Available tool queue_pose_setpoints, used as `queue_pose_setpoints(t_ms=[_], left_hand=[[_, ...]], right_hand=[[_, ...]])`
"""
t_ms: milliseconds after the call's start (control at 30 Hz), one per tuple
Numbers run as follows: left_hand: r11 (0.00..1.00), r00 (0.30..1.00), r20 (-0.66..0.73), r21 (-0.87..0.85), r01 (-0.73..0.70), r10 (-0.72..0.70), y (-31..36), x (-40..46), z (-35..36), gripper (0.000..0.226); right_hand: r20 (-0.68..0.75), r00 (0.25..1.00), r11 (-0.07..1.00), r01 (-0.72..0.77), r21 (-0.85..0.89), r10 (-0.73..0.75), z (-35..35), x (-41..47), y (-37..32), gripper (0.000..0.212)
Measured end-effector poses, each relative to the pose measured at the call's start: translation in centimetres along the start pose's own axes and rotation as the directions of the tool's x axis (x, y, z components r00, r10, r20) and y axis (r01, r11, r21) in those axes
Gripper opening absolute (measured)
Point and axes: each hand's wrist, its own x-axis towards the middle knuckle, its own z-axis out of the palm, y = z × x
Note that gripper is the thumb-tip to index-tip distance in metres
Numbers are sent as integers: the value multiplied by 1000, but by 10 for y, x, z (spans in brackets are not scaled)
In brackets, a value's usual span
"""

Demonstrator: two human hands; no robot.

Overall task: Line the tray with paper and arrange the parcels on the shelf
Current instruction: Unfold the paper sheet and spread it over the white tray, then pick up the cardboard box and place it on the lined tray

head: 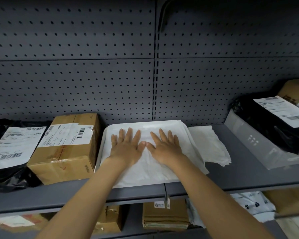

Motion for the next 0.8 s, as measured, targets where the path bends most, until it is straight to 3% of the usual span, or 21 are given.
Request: queue_pose_setpoints(t_ms=[433,500,567,667,800], left_hand=[[1000,1000,-25,-4,0,0,-10,-2,14,69],[999,999,-34,-43,-8,6,-10,-2,11,70],[980,998,-66,-200,-9,-4,-8,-4,7,71],[817,971,-227,-572,-72,-73,-7,-13,-14,64],[681,839,-525,-668,-300,-145,-15,-37,-65,32]], right_hand=[[-31,999,1000,9,-14,-10,-8,-12,42,71],[-24,1000,1000,0,10,0,-10,-13,39,72],[-51,998,996,-17,85,21,-19,-14,34,75],[-243,970,965,46,256,18,-45,-16,11,74],[-405,914,850,238,470,-32,-90,-20,-27,60]])
